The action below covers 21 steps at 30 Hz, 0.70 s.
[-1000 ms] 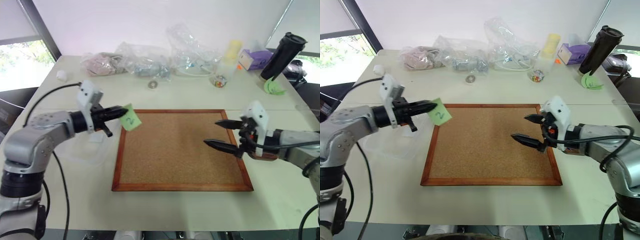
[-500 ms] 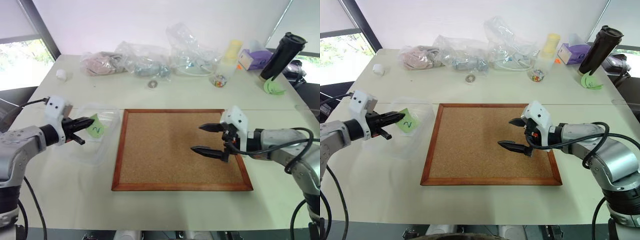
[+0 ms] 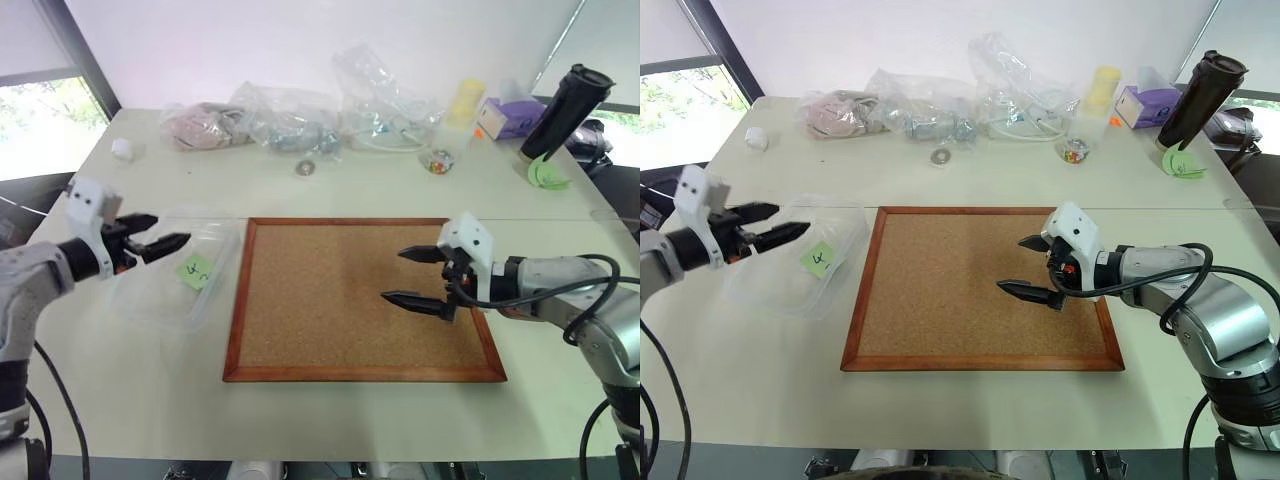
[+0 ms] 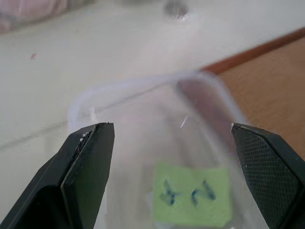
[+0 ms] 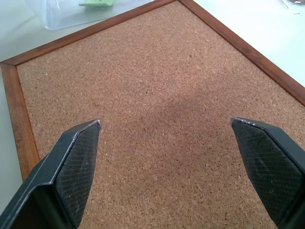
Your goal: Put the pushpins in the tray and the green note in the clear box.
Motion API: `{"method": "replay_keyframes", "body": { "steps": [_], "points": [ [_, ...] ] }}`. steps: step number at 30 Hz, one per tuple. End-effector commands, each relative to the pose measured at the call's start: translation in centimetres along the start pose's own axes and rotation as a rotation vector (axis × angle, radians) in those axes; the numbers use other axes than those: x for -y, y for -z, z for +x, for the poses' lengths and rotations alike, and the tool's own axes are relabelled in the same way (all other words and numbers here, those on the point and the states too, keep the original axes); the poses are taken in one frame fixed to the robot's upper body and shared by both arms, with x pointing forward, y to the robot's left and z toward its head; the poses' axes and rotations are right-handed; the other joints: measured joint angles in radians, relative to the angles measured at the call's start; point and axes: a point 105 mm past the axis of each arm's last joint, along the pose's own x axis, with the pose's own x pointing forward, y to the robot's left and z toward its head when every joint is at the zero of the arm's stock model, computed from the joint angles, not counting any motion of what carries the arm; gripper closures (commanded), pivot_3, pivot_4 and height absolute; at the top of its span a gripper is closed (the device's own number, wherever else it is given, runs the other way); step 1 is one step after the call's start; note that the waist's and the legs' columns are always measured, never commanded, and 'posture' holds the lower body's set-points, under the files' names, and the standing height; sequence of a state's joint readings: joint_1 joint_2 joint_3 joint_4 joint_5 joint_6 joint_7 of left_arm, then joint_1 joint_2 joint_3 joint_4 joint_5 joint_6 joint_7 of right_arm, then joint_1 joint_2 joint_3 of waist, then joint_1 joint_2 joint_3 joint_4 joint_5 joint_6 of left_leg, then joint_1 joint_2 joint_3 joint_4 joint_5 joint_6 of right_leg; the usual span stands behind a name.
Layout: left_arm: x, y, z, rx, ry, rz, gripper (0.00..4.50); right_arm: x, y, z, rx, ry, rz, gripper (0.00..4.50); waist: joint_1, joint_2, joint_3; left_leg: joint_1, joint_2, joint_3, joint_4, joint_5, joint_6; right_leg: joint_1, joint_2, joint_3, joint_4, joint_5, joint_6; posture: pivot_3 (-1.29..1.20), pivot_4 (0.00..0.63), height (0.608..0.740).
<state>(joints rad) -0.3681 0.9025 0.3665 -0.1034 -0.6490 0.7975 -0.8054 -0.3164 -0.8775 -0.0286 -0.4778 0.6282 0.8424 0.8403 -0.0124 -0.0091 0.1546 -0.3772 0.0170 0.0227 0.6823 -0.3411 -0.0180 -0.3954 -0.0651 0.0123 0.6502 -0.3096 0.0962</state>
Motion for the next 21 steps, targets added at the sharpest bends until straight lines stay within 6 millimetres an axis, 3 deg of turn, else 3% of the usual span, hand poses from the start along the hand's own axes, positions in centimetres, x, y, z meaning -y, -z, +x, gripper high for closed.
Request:
{"method": "replay_keyframes", "body": {
  "steps": [1,6,9,12,19,21],
  "points": [
    [3.0,-3.1,0.1,0.086,0.147,0.057,0.14,0.7,-0.6,-0.8,0.022,0.041,-0.024,0.00,-0.001,0.000,0.000,0.000,0.000,0.000,0.000,0.000,0.000,0.000,0.000,0.000,0.000,0.000,0.000,0.00,0.150,0.740],
    [10.0,-3.0,1.7,0.056,0.486,0.144,0.14,2.2,-0.2,-2.2,0.023,0.120,-0.004,0.00,0.000,0.000,0.000,0.000,0.000,0.000,0.000,0.002,-0.004,0.000,0.000,0.000,0.000,0.000,0.000,0.00,0.150,0.740],
    [12.7,-1.8,3.1,0.018,0.611,0.216,0.14,3.0,0.2,-3.1,0.003,0.176,-0.011,0.00,0.000,0.000,0.000,0.000,-0.001,0.001,0.000,0.002,-0.004,0.000,0.000,0.000,0.000,0.000,0.000,0.00,0.150,0.740],
    [14.0,0.1,4.3,-0.019,0.671,0.247,0.14,3.3,0.2,-3.8,0.003,0.213,-0.014,0.00,0.000,0.000,0.000,0.001,-0.001,0.001,0.000,0.002,-0.003,0.001,0.001,0.000,0.001,0.000,0.000,0.00,0.150,0.740],
    [15.0,5.0,7.6,-0.013,0.652,0.233,0.14,3.1,0.6,-5.4,-0.008,0.277,0.003,0.00,0.002,0.000,0.000,0.002,0.000,0.002,0.001,0.000,0.000,0.001,0.004,0.002,0.003,0.000,0.000,0.00,0.150,0.740],
    [15.4,6.0,8.4,-0.003,0.632,0.231,0.68,2.9,1.0,-5.7,-0.014,0.292,0.014,0.00,0.003,0.000,0.000,0.002,0.000,0.002,0.001,0.000,0.001,0.001,0.004,0.002,0.003,0.000,0.000,0.00,0.150,0.740]
  ]
}}
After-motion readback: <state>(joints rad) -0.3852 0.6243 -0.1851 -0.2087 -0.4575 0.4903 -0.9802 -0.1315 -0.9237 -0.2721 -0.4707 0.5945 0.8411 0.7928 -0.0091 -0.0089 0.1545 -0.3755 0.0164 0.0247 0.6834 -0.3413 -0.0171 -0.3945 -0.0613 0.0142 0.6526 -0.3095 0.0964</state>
